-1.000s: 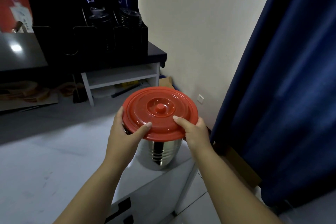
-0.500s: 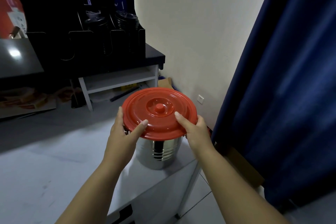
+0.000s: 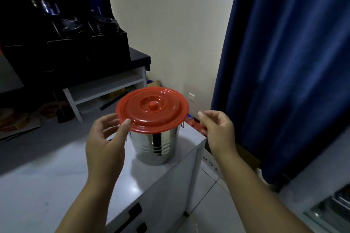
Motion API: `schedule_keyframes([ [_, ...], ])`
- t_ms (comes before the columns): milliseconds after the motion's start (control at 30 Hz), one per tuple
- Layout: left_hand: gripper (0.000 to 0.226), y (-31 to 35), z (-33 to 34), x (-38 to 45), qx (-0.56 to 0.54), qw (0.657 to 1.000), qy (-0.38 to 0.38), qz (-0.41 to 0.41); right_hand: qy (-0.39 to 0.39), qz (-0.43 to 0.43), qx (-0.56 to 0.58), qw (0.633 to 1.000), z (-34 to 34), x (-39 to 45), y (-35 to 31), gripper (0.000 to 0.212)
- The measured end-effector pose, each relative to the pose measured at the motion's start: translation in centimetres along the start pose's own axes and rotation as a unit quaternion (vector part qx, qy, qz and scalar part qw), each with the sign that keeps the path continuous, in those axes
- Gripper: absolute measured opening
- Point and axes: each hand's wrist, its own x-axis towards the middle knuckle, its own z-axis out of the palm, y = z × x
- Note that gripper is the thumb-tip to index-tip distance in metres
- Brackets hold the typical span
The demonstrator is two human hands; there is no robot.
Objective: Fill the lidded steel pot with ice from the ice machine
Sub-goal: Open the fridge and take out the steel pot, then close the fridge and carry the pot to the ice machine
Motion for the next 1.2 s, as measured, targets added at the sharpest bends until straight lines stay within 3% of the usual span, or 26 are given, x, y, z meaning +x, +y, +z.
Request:
schedule_keyframes([
  [100,0.014,1.2,0.3,-1.2,-0.042,0.997,-0.059,-0.003,0.013,0.001,-0.015,1.000,-1.9,-2.2,0.2,0.007],
  [400,0.005,1.1,4.8,-5.4,-0.095,0.970,-0.222,-0.019,0.100,0.053,-0.043,0.993,-8.7,-7.8,1.8,0.007],
  [733,0.010,1.3,11.3,-11.8,-0.112,0.892,-0.437,-0.018,0.251,0.082,-0.039,0.964,-18.4,-13.1,1.4,0.007],
  [1200,0.004,5.2,13.9,-23.5,-0.169,0.813,-0.557,0.000,0.391,0.062,-0.037,0.917,-28.1,-26.0,-0.6,0.007],
])
